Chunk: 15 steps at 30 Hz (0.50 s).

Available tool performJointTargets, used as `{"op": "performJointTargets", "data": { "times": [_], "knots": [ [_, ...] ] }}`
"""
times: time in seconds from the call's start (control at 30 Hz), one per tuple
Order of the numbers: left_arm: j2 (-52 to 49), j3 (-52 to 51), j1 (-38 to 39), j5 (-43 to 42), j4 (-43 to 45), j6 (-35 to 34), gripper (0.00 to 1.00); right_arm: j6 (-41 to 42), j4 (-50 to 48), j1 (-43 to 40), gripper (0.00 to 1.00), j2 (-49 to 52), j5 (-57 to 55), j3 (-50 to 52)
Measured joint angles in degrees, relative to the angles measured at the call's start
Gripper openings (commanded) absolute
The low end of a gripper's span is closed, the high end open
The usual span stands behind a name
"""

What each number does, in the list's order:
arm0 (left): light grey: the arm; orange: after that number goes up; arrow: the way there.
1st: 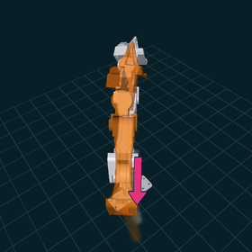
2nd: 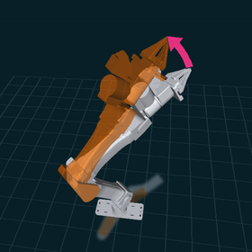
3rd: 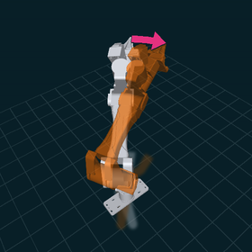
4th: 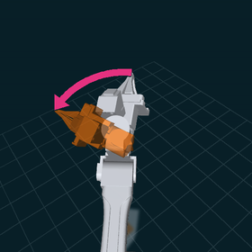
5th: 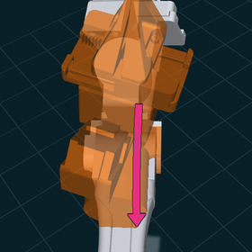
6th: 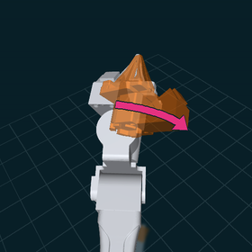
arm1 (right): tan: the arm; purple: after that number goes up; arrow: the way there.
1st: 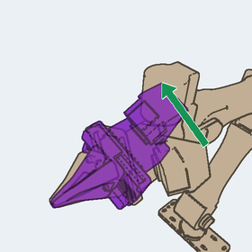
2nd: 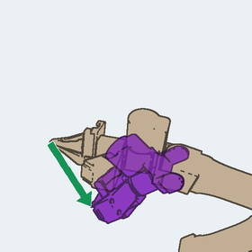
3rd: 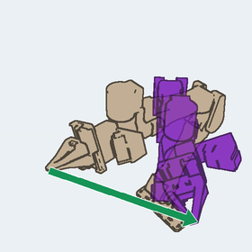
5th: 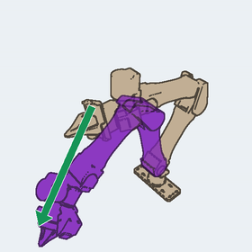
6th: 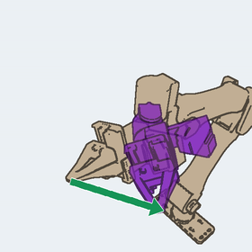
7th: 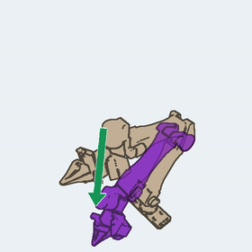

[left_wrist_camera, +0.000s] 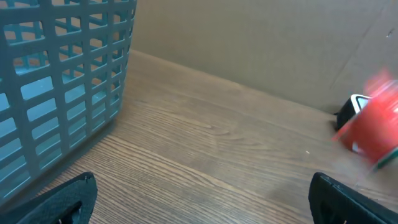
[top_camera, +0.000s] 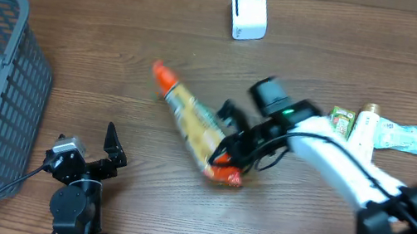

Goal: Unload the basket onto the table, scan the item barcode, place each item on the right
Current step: 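Hold the spaghetti pack barcode up in front of the white scanner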

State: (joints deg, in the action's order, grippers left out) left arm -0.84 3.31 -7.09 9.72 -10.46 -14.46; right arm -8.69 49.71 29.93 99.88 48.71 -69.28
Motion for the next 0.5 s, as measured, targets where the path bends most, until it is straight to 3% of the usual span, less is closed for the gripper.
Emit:
{"op": "performJointTargets", "data": {
  "times": [0.17,0.5],
  "knots": [
    [0.0,-0.02,0.0,0.0,0.0,0.0,1.0,-0.57,-0.07,-10.1,0.04,-6.51,12.63,-0.17],
    [0.0,0.0,0.0,0.0,0.0,0.0,1.0,-0.15,-0.2,-18.78,0.04,-16.7,27.28,-0.2]
  ]
}}
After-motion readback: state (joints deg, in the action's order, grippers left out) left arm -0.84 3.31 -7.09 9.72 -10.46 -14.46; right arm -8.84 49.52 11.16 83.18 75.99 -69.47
